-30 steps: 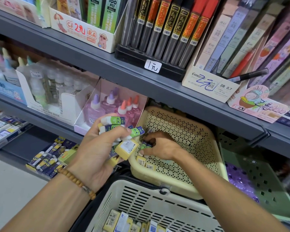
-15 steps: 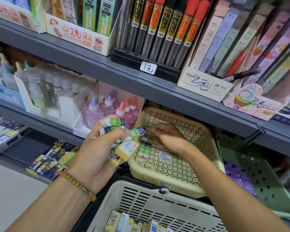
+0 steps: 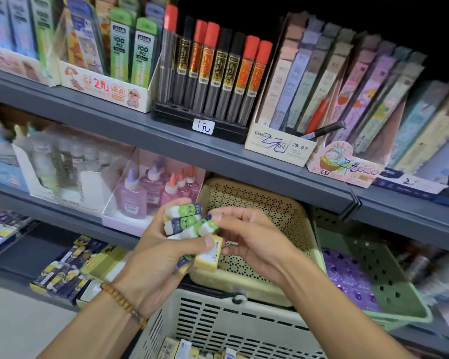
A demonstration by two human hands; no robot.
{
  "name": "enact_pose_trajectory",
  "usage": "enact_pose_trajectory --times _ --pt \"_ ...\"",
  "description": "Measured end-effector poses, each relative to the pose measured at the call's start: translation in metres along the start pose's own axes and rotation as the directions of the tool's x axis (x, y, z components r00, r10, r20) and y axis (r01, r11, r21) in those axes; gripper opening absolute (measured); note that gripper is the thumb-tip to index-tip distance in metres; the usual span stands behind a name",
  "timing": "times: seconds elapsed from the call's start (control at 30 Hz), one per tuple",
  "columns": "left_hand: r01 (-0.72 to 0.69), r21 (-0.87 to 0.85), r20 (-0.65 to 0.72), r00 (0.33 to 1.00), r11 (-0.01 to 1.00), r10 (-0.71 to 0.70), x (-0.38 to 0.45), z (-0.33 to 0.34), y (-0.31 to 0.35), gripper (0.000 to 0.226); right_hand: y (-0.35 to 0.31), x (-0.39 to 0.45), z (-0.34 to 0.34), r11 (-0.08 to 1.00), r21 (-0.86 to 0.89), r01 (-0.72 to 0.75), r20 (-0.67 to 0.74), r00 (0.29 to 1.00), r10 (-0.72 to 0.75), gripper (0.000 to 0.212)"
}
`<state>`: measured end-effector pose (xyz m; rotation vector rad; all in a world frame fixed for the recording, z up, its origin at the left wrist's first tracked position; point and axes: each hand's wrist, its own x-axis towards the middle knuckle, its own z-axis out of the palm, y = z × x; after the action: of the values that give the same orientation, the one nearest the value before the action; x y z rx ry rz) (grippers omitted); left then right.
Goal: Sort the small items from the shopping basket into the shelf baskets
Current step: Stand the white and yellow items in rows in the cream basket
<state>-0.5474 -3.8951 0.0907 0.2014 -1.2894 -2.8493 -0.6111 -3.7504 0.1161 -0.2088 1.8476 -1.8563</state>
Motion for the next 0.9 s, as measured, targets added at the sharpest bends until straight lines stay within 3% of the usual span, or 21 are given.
enact_pose_trajectory --times 0.17,0.33,0.4,0.43,0.5,0.57,0.63,0.7,0.83,0.9 --pt "0.025 0.091 0.038 0.999 0.996 -0.028 0.0 0.002 0.0 0.076 0.003 0.006 -0.006 0.991 -0.089 -0.1 0.023 0.995 0.102 0.017" --pt "0.051 0.114 -0.011 0.999 0.992 -0.05 0.003 0.0 0.002 0.065 0.012 0.023 -0.03 0.971 0.131 -0.199 0.009 0.98 0.199 0.014" --pt "0.05 0.097 -0.038 0.998 0.994 -0.046 0.005 -0.003 0.005 0.063 0.014 0.03 -0.049 0.972 0.121 -0.203 -0.02 0.978 0.207 0.017" --pt "0.046 0.087 -0.05 0.998 0.995 -0.042 0.005 -0.005 0.007 0.065 0.015 0.034 -0.06 0.976 0.045 -0.211 -0.034 0.976 0.213 0.015" --pt "0.038 0.073 -0.067 0.997 0.997 -0.033 0.006 -0.008 0.011 0.069 0.016 0.041 -0.081 0.924 -0.279 -0.262 -0.06 0.965 0.256 0.014" --pt "0.039 0.074 -0.071 0.997 0.996 -0.034 0.006 -0.011 0.013 0.07 0.019 0.05 -0.096 0.739 -0.598 -0.31 -0.071 0.939 0.336 0.022" --pt "0.043 0.073 -0.066 0.997 0.996 -0.038 0.007 -0.013 0.015 0.069 0.022 0.06 -0.098 0.589 -0.743 -0.318 -0.064 0.91 0.411 0.025" --pt "0.043 0.078 -0.059 0.998 0.996 -0.038 0.007 -0.015 0.015 0.069 0.027 0.071 -0.093 0.548 -0.777 -0.311 -0.073 0.908 0.412 0.023" --pt "0.034 0.077 -0.062 0.998 0.996 -0.03 0.007 -0.014 0.014 0.068 0.043 0.084 -0.087 0.645 -0.715 -0.27 -0.16 0.961 0.226 0.009" --pt "0.034 0.077 -0.06 0.998 0.996 -0.029 0.007 -0.014 0.014 0.068 0.046 0.084 -0.092 0.699 -0.655 -0.287 -0.199 0.958 0.207 0.007"
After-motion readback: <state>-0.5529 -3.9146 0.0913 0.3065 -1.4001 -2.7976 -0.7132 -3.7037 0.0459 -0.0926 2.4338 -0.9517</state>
